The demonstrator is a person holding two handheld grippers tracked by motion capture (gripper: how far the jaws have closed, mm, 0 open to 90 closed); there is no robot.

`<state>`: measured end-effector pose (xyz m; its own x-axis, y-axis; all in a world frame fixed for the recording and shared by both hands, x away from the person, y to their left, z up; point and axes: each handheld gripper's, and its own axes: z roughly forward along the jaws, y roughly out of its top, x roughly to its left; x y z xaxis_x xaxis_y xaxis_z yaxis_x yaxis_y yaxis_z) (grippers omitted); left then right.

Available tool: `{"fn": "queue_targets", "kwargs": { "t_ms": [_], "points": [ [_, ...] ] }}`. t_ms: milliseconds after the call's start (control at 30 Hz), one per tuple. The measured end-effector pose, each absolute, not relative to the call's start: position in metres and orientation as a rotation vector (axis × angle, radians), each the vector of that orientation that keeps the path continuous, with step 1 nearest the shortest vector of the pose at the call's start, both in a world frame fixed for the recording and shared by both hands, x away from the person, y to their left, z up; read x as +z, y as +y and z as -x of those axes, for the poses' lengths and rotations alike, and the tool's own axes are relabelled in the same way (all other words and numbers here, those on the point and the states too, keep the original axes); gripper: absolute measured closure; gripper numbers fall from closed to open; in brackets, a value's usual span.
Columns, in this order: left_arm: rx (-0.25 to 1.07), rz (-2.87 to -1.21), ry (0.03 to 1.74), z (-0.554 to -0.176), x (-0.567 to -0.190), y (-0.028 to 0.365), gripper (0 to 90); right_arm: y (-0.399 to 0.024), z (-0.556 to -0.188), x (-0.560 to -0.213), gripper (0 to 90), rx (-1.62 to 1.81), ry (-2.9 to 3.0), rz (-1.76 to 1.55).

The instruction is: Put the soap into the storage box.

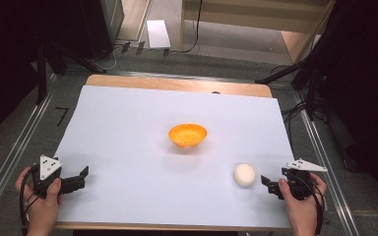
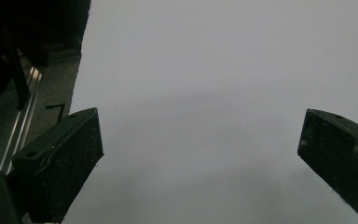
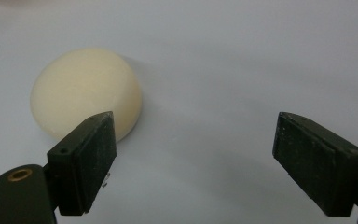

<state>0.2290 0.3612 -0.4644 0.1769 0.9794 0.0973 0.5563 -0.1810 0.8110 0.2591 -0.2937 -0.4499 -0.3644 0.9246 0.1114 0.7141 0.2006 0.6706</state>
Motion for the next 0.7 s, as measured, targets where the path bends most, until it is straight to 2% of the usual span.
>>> {"fn": "queue_targets", "kwargs": {
  "t_ms": [333, 700],
  "points": [
    [0.854, -1.821, 1.449, -0.229, -0.464, 0.361, 0.3, -0.276, -0.27, -0.44, 12.8, 0.821, 2.307, -1.533],
    [0.854, -1.818, 1.45, -0.229, -0.465, 0.362, 0.3, -0.261, -0.278, -0.44, 6.8, 0.824, 2.408, -1.509]
  ]
}}
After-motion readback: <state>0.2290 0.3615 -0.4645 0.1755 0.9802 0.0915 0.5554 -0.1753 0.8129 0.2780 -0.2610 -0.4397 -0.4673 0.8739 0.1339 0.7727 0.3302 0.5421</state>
